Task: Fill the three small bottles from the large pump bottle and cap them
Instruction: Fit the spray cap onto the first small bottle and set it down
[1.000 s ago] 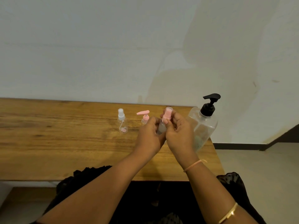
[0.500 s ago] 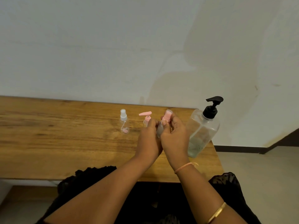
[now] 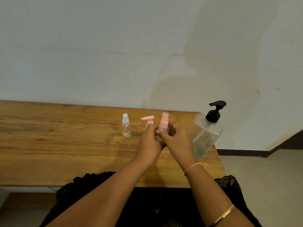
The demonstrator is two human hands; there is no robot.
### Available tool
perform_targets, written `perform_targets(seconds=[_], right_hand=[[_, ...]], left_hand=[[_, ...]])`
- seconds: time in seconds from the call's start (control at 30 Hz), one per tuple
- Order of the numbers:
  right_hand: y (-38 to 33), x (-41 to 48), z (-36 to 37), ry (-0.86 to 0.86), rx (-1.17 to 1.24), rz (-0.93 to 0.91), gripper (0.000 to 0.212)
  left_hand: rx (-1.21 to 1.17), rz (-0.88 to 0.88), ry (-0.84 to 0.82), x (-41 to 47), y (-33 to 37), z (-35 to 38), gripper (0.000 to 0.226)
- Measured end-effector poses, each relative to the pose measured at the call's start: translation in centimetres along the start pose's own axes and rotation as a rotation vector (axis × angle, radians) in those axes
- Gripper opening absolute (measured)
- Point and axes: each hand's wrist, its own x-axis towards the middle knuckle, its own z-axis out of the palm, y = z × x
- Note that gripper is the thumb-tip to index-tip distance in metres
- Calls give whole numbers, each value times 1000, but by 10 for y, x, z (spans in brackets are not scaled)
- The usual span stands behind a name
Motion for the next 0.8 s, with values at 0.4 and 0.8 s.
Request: perform_targets(seconds=[0.4, 0.8], right_hand=[[31, 4, -1, -60, -174, 56, 14], [49, 44, 32, 14, -269, 65, 29]], left_hand=[[278, -228, -99, 11, -13, -12, 49], [496, -259, -21, 22, -24, -30, 32]])
